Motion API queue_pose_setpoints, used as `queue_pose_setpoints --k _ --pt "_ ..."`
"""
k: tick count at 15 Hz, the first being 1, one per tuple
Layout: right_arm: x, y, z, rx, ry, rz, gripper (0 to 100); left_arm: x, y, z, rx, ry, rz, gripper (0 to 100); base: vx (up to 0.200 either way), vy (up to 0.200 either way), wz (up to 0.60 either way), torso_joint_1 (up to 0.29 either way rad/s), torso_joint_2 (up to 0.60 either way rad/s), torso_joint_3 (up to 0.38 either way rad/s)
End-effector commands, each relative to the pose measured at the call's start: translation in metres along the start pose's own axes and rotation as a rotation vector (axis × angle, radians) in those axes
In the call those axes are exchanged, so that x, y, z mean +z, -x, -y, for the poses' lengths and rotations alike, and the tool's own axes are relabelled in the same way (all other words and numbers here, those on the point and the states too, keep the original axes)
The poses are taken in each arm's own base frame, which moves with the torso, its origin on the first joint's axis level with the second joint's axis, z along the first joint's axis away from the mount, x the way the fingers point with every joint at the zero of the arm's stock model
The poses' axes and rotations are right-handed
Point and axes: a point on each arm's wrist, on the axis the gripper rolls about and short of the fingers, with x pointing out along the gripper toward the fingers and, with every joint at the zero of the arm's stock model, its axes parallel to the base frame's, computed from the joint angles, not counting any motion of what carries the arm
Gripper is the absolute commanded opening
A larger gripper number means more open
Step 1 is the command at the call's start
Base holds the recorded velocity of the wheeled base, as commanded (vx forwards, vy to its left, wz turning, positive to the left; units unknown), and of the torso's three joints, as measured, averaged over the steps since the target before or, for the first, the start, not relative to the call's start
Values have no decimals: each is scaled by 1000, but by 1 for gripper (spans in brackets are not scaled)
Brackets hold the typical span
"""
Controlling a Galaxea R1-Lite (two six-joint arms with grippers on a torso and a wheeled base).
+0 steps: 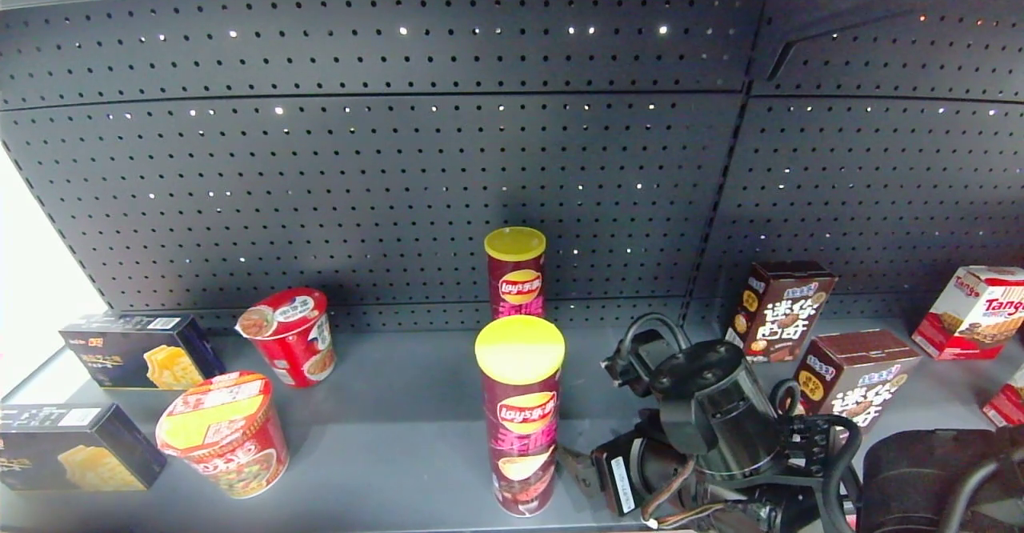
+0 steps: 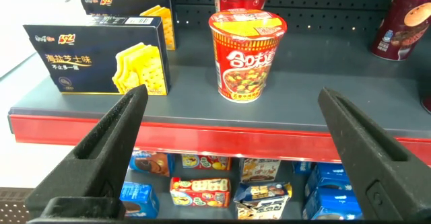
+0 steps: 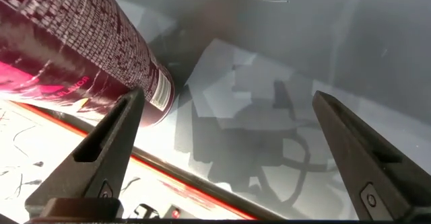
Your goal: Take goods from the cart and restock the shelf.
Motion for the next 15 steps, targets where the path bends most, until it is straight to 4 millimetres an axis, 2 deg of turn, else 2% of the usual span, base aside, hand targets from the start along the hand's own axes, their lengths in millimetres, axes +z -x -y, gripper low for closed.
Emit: queue_pose_setpoints --k 1,5,15 --pt "-1 1 1 -1 0 -2 100 0 0 0 1 0 -2 100 0 0 0 0 0 0" --pt "-6 0 7 -37 -4 -12 100 0 0 0 1 0 -2 100 0 0 0 0 0 0" --pt "-4 -13 14 -84 -27 -2 100 0 0 0 1 0 -2 100 0 0 0 0 0 0"
